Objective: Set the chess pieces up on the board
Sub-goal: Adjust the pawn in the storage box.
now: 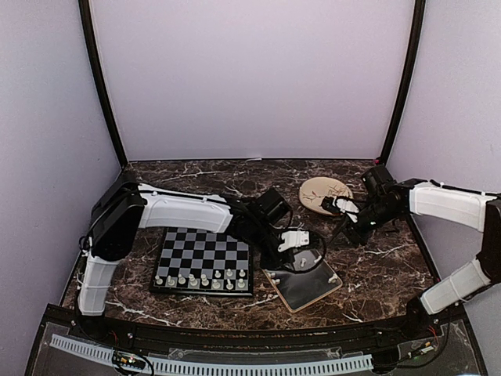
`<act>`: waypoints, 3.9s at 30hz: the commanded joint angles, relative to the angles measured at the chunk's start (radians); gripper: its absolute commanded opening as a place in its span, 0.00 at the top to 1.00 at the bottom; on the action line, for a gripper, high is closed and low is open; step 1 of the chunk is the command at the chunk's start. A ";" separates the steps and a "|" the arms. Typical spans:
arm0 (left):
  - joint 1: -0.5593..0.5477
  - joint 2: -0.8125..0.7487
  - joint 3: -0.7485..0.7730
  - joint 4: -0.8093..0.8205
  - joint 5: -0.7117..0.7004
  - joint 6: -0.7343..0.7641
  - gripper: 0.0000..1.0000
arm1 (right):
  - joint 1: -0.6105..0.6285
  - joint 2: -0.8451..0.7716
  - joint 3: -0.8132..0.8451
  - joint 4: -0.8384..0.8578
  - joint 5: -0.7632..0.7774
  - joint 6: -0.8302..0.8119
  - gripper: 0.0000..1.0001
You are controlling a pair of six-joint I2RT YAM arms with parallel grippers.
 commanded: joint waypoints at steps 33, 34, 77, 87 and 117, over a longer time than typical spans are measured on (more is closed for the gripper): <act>0.183 -0.750 -0.733 0.436 -0.060 -0.470 0.63 | 0.368 0.469 0.419 -0.167 0.243 -0.459 0.53; 0.181 -0.744 -0.737 0.435 -0.030 -0.442 0.63 | 0.359 0.450 0.402 -0.161 0.235 -0.445 0.53; -0.096 -0.084 -0.261 0.268 -0.329 -0.324 0.70 | -0.025 -0.024 -0.039 0.121 0.032 -0.007 0.52; -0.095 -0.032 -0.173 0.215 -0.325 -0.210 0.62 | -0.024 -0.002 -0.032 0.117 0.018 -0.013 0.52; -0.074 0.045 -0.077 0.189 -0.106 -0.055 0.58 | -0.025 0.035 -0.021 0.101 -0.008 -0.016 0.53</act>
